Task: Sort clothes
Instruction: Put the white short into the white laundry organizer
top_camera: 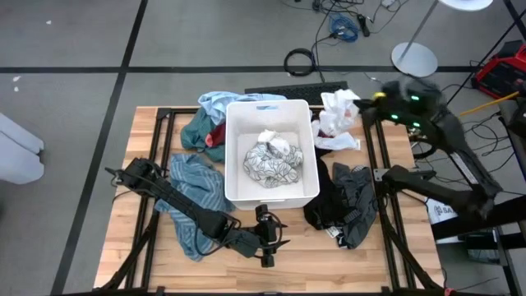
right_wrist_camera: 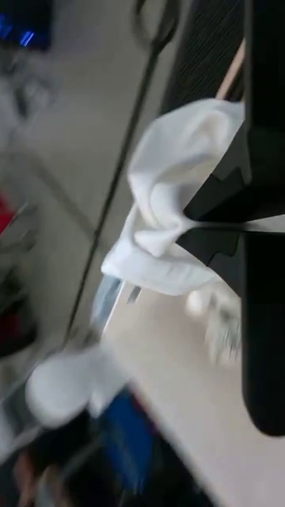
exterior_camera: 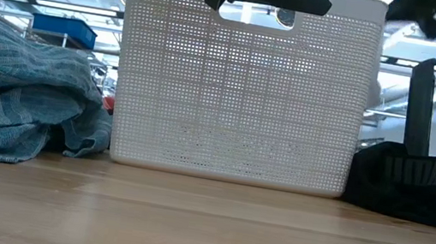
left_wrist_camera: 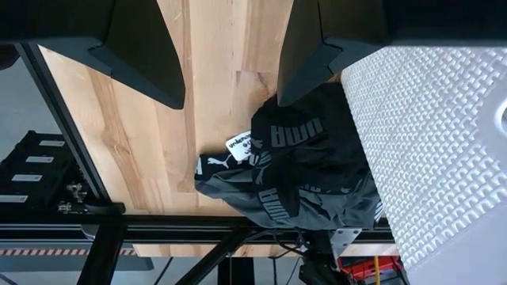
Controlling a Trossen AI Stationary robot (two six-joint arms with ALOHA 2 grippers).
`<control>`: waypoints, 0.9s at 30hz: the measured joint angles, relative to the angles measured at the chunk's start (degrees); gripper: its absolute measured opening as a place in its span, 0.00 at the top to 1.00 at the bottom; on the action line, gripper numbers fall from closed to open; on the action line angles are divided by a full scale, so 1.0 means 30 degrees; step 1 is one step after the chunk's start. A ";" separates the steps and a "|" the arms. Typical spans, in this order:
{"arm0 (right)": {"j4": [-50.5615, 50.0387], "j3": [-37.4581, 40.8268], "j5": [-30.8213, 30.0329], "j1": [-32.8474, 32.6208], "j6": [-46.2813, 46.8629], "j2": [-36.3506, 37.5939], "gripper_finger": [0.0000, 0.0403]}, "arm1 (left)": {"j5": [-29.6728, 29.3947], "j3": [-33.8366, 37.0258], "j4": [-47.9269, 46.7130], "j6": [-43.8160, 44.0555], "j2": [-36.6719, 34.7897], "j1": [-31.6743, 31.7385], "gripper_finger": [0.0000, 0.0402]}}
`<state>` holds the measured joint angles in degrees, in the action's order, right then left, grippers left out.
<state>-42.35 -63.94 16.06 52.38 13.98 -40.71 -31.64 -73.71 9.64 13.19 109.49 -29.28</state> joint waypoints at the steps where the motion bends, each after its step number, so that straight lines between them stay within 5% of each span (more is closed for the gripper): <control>1: -0.0104 -0.0410 0.0578 0.0003 0.0065 0.0408 1.00 | 0.0005 0.0000 0.0021 0.0003 0.0000 0.0000 0.47; 11: -0.0390 -0.3264 0.7988 0.0000 0.0171 0.4237 1.00 | 0.0019 0.0002 0.0153 0.0014 0.0000 -0.0041 0.47; 19: -0.3317 -0.2864 1.0993 0.0326 0.1327 0.7557 1.00 | 0.0015 0.0007 0.2556 -0.0943 0.0000 -0.0574 0.47; 27: -0.2902 -0.1017 1.6522 0.3246 0.4034 1.0452 1.00 | 0.0022 0.0007 0.5122 -0.2563 -0.0009 -0.1134 0.47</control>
<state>-51.06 -66.99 65.62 62.12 26.08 -9.35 -31.57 -73.69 25.01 5.50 109.47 -32.68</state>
